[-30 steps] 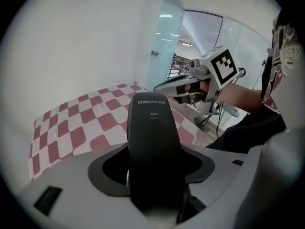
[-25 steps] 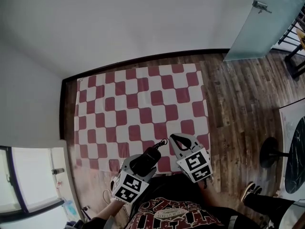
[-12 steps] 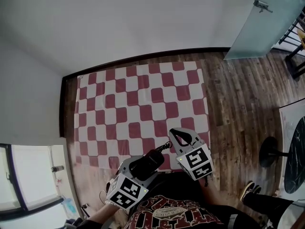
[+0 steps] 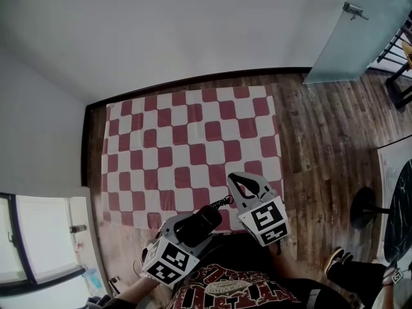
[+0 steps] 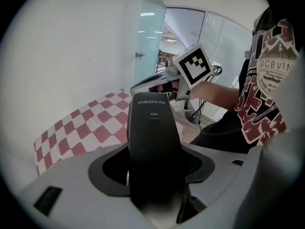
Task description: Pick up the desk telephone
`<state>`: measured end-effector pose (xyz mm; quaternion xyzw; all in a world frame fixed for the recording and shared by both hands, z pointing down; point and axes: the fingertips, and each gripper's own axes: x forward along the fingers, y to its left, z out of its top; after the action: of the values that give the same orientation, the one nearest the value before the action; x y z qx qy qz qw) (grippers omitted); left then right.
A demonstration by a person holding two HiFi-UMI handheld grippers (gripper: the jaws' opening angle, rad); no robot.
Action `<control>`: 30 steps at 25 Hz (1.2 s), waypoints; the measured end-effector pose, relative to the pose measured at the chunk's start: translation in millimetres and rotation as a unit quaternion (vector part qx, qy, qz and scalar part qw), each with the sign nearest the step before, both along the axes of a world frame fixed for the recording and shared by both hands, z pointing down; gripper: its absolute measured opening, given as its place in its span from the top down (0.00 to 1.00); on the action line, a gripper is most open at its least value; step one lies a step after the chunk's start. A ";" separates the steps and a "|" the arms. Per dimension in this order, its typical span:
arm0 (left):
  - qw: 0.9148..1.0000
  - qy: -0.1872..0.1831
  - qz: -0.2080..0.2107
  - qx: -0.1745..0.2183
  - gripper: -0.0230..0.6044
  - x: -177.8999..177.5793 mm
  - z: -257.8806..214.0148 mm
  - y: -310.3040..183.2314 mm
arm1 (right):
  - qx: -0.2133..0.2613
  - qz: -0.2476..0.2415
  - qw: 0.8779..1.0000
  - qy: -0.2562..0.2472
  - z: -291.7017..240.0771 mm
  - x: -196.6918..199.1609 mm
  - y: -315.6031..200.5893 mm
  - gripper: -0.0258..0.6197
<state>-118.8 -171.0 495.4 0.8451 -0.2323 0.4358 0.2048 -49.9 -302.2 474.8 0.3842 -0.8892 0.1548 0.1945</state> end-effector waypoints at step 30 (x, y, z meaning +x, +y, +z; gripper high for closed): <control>1.000 0.006 0.007 -0.011 0.50 1.9 6.7 6.4 | -0.001 -0.005 1.000 0.014 -3.2 1.3 4.6 0.93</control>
<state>-116.9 -164.7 502.2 0.8471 -0.2199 0.4346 0.2127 -48.6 -297.6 471.6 0.3820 -0.8879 0.1496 0.2082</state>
